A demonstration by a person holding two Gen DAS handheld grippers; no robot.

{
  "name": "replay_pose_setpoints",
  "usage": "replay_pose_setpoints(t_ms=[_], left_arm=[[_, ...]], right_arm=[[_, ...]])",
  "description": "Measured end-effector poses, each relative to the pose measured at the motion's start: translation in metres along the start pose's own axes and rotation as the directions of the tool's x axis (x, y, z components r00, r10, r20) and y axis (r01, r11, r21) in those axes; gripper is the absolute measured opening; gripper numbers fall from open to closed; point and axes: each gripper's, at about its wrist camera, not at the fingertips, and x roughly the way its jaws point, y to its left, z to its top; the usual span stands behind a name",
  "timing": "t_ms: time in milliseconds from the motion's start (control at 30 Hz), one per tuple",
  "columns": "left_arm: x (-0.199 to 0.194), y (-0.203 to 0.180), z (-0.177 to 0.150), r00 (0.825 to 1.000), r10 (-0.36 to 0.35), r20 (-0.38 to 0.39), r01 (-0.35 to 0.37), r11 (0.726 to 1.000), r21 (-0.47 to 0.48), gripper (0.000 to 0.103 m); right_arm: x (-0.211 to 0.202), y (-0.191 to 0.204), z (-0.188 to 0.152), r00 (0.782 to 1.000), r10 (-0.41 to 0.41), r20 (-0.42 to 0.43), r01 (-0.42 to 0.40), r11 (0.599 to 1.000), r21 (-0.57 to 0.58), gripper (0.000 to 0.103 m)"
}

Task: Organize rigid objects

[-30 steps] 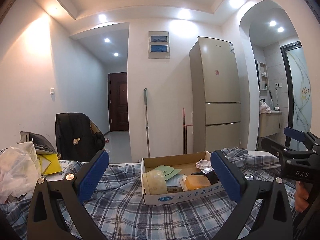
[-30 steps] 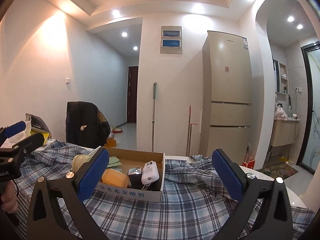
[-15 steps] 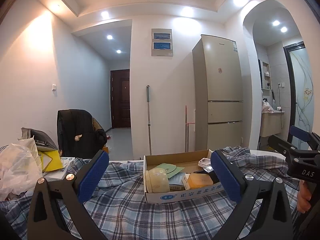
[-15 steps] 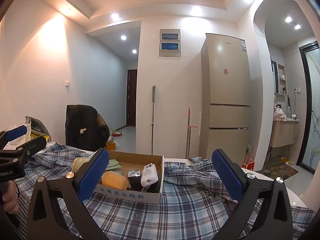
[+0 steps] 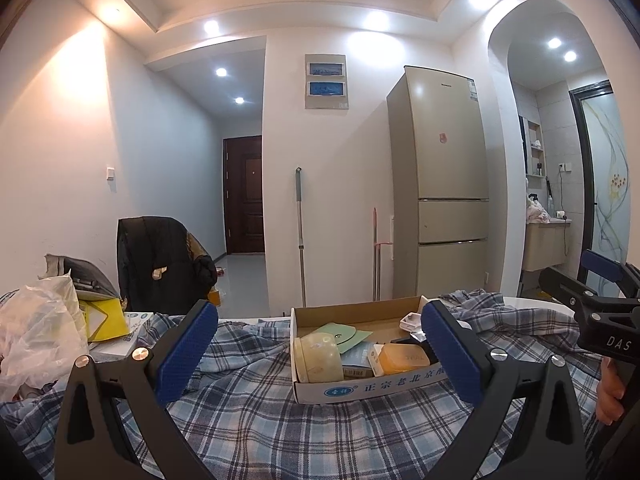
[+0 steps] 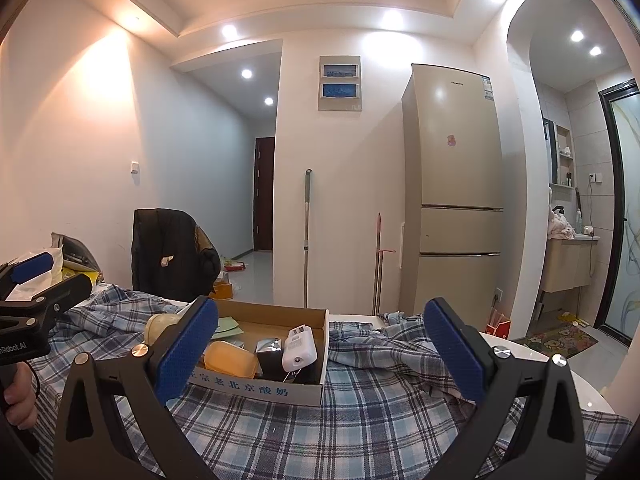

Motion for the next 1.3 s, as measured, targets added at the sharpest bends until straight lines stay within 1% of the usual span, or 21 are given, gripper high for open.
replay_pose_setpoints(t_ms=[400, 1300], left_arm=[[-0.0055, 0.0005, 0.0066, 1.000, -0.001, 0.023, 0.001, 1.000, 0.001, 0.103], [-0.0051, 0.0006, 0.0057, 1.000, -0.001, 0.023, 0.001, 1.000, 0.001, 0.103]], right_arm=[[-0.0001, 0.0035, 0.0006, 1.000, 0.001, 0.015, 0.000, 1.000, -0.004, 0.103], [-0.0004, 0.0044, -0.0006, 1.000, 0.000, 0.011, 0.000, 1.000, -0.002, 0.103]])
